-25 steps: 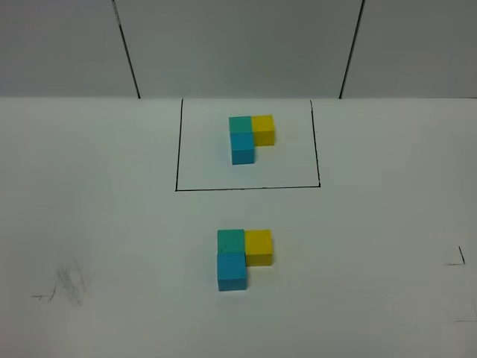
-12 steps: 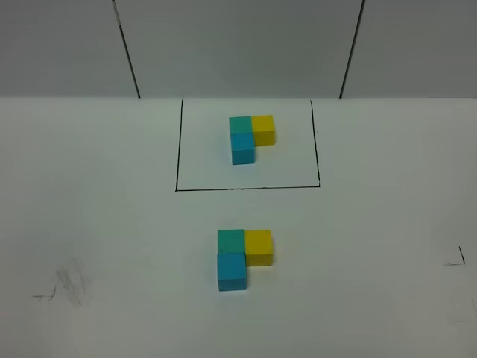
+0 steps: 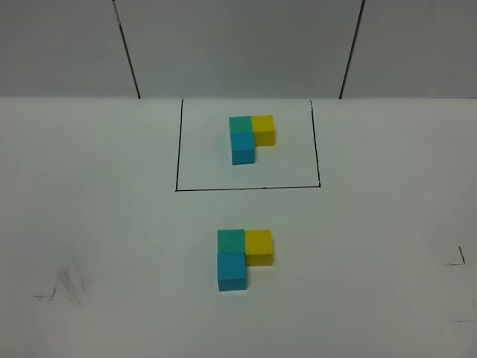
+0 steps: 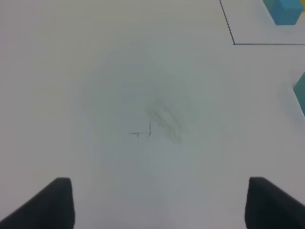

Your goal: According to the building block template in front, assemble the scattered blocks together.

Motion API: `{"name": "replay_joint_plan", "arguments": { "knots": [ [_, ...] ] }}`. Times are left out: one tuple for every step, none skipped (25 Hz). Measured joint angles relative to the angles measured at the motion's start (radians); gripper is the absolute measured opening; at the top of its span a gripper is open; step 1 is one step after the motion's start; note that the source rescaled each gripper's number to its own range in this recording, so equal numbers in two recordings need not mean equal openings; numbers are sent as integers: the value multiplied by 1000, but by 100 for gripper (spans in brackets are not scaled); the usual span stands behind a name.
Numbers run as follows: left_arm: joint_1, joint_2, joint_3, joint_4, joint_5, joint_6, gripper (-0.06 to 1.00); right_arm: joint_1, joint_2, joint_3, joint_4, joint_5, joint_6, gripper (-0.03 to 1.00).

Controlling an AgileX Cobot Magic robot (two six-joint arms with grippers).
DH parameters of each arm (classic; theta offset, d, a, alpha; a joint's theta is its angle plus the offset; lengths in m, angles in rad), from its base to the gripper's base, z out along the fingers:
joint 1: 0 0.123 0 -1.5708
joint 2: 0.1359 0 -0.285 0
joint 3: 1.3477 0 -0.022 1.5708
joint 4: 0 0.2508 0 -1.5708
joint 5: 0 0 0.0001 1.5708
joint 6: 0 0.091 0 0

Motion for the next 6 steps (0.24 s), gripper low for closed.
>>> {"name": "replay_joint_plan", "arguments": {
  "knots": [
    [0,0,0,0,0,0,59,0,0,0,0,0,0,78],
    [0,0,0,0,0,0,59,0,0,0,0,0,0,78],
    [0,0,0,0,0,0,59,0,0,0,0,0,0,78],
    [0,0,0,0,0,0,59,0,0,0,0,0,0,78],
    [0,0,0,0,0,0,59,0,0,0,0,0,1,78],
    [0,0,0,0,0,0,59,0,0,0,0,0,1,78]
  ]
}}
